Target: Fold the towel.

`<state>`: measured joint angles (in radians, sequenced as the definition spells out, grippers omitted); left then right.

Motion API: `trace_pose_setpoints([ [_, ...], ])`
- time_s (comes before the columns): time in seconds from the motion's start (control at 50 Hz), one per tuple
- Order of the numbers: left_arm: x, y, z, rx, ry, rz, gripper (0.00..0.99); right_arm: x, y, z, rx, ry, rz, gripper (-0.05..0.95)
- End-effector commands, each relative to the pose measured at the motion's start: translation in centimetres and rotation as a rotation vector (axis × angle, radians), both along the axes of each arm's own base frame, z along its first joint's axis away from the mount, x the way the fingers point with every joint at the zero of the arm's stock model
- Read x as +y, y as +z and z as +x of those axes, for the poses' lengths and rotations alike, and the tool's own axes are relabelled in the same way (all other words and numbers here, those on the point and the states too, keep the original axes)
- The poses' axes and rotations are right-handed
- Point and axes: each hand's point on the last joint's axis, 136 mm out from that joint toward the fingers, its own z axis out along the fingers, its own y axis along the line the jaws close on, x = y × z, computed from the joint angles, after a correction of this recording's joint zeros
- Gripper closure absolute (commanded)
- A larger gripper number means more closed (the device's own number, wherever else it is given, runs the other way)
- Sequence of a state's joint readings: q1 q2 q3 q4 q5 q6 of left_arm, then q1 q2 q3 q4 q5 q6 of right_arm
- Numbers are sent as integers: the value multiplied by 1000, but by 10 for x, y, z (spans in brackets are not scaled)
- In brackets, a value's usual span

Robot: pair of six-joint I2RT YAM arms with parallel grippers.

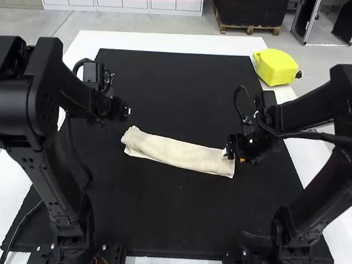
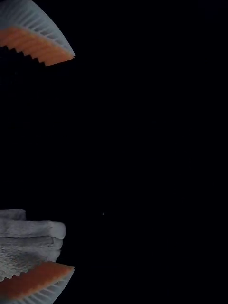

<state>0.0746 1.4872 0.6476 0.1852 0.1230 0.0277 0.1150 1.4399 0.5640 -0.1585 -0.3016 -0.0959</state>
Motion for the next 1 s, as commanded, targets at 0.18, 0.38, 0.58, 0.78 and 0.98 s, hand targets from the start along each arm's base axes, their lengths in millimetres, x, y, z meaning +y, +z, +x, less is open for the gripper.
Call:
trace_pose_setpoints([
  [0.18, 4, 25, 9, -58, 17, -8, 28, 1, -14, 1, 24, -14, -22, 8],
  [0.38, 4, 35, 9, -84, 22, -15, 28, 2, -22, 0, 42, -10, -23, 10],
  [0.58, 4, 34, 8, -80, 26, -19, 28, 10, -25, -4, 54, 15, -24, 59],
  [0.78, 4, 32, 7, -74, 31, -25, 28, 24, -27, -8, 55, 64, -23, 325],
  [0.98, 4, 30, 6, -71, 31, -25, 28, 37, -32, -16, 81, 113, 0, 769],
])
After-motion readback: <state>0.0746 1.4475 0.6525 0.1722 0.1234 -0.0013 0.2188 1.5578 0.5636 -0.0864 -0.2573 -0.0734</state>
